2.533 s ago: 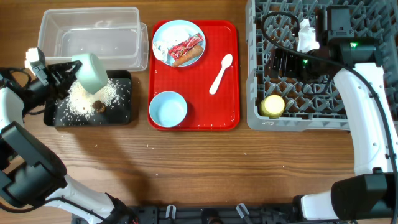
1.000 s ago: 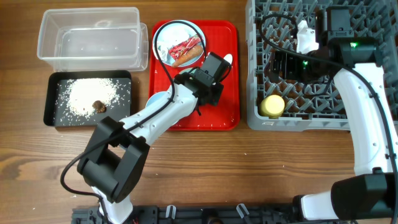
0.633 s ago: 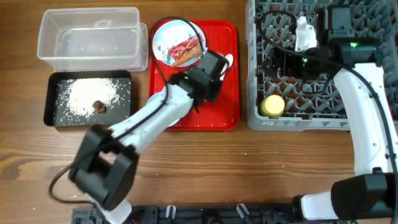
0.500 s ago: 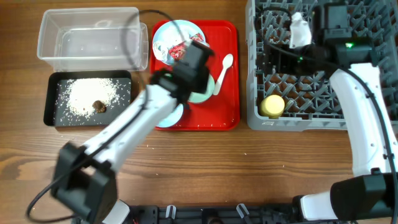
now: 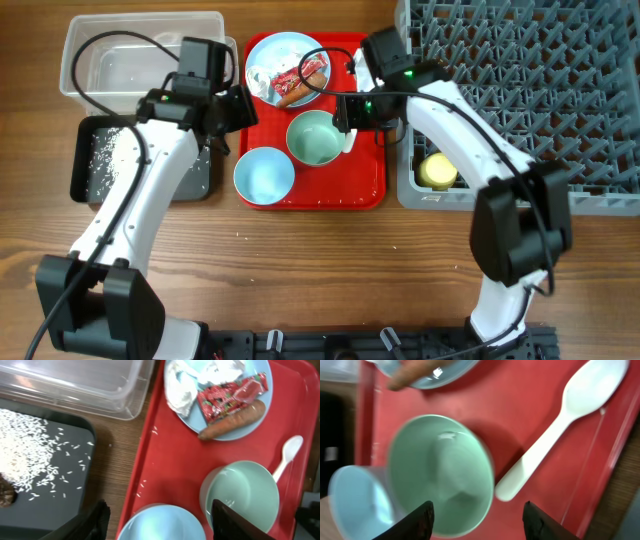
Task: Sort waste into correct bins and load items into the dishwasher rack
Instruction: 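Grasp the green bowl rim with right gripper and lift, then place the green bowl upright-tilted into the gray rack, release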
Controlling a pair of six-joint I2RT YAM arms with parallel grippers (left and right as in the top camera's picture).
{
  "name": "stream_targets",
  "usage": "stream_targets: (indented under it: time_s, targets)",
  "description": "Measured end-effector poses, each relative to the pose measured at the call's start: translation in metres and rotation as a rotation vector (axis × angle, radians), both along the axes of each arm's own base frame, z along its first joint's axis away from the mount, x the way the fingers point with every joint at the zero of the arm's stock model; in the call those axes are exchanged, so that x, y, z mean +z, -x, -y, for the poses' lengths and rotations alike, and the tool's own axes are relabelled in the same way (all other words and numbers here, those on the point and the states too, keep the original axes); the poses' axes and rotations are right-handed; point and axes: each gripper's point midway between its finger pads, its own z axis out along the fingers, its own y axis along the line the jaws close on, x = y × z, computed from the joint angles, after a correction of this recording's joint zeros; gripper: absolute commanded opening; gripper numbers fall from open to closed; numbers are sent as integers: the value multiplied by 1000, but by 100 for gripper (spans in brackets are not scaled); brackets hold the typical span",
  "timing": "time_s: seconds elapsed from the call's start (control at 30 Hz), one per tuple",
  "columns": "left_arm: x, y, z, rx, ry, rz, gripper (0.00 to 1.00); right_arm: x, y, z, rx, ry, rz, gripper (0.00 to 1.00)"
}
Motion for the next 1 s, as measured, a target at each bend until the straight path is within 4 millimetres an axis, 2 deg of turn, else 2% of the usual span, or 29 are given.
stream_targets:
  time_s: [0.07, 0.2, 0.23, 0.3, 0.33, 0.63, 0.73, 0.8, 0.87, 0.9, 0.97, 1.0]
  targets:
    - [0, -2, -10, 28, 5, 3, 70, -22, -3, -1, 4, 11, -26, 38]
    - [1, -7, -43, 113, 13, 6, 77, -43, -3, -2, 22, 28, -49, 26]
    - [1, -7, -50, 129, 13, 7, 81, -45, -4, -2, 25, 28, -48, 23]
    - [1, -8, -60, 159, 16, 6, 98, -46, -7, -3, 28, 25, -36, 6]
    - [1, -8, -61, 164, 18, 6, 100, -46, -8, -4, 30, 23, -30, 4]
    - [1, -8, -61, 165, 19, 5, 100, -45, -10, -5, 35, 20, -18, 4]
    - [1, -8, -61, 165, 19, 5, 100, -43, -14, 1, 18, 37, -7, 4]
    - [1, -8, -61, 164, 19, 5, 100, -26, -22, 15, -18, 73, 45, 4]
    - [1, -8, -61, 164, 19, 5, 100, 20, -37, 41, -96, 133, 174, 4]
    - [1, -8, -61, 165, 19, 5, 100, 50, -42, 55, -142, 161, 253, 4]
    - [1, -8, -61, 165, 19, 5, 100, 128, -48, 98, -288, 264, 463, 4]
    - [1, -8, -61, 164, 19, 5, 100, 151, -48, 112, -344, 307, 530, 4]
